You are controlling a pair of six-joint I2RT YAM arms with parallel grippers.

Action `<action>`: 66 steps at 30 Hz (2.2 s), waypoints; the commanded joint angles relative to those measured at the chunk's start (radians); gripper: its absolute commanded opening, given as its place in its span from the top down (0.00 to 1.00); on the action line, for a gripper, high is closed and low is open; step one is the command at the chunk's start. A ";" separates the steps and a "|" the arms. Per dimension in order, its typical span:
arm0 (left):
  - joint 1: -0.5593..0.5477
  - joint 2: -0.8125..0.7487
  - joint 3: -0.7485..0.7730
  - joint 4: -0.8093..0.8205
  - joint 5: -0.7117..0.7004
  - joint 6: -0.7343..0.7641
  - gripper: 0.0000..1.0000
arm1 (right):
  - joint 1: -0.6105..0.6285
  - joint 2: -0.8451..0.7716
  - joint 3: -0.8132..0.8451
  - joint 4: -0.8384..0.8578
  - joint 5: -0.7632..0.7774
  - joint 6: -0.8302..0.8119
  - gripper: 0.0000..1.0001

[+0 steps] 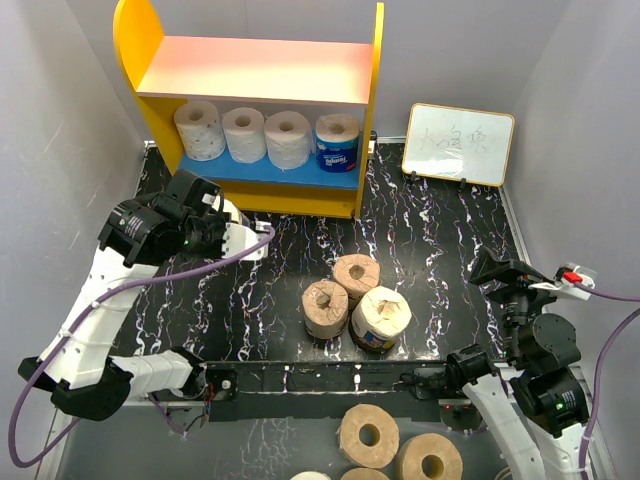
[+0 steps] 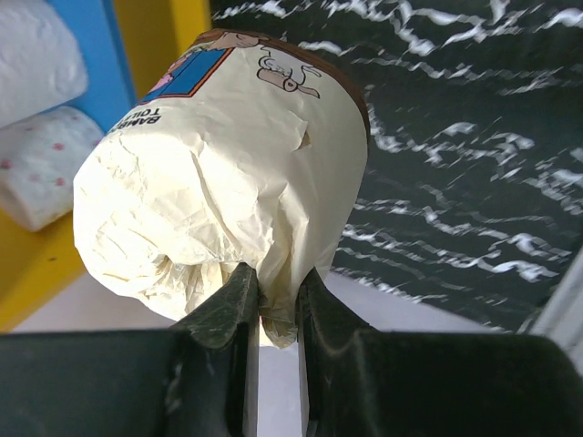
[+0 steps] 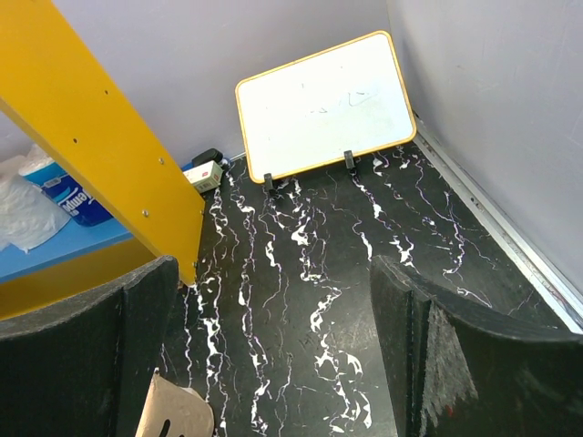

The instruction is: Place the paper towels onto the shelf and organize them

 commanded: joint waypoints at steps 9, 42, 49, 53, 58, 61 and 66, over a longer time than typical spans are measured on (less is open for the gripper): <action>0.002 0.148 0.321 0.095 -0.151 0.331 1.00 | 0.005 -0.029 0.001 0.038 0.014 0.008 0.16; 0.297 0.546 0.953 0.326 -0.015 0.505 1.00 | 0.005 -0.043 0.000 0.041 -0.013 0.001 0.16; 0.394 0.567 0.944 0.444 0.068 0.496 1.00 | 0.005 -0.039 -0.001 0.040 -0.017 -0.001 0.16; 0.430 0.572 0.927 0.488 0.100 0.502 1.00 | 0.005 -0.039 -0.001 0.043 -0.018 -0.003 0.16; 0.471 0.579 0.897 0.506 0.144 0.503 1.00 | 0.005 -0.043 -0.001 0.042 -0.020 -0.003 0.15; 0.490 0.570 0.867 0.529 0.171 0.493 1.00 | 0.005 -0.046 -0.001 0.042 -0.018 -0.003 0.16; 0.504 0.500 0.712 0.702 0.205 0.477 0.95 | 0.005 -0.046 -0.001 0.043 -0.019 -0.003 0.16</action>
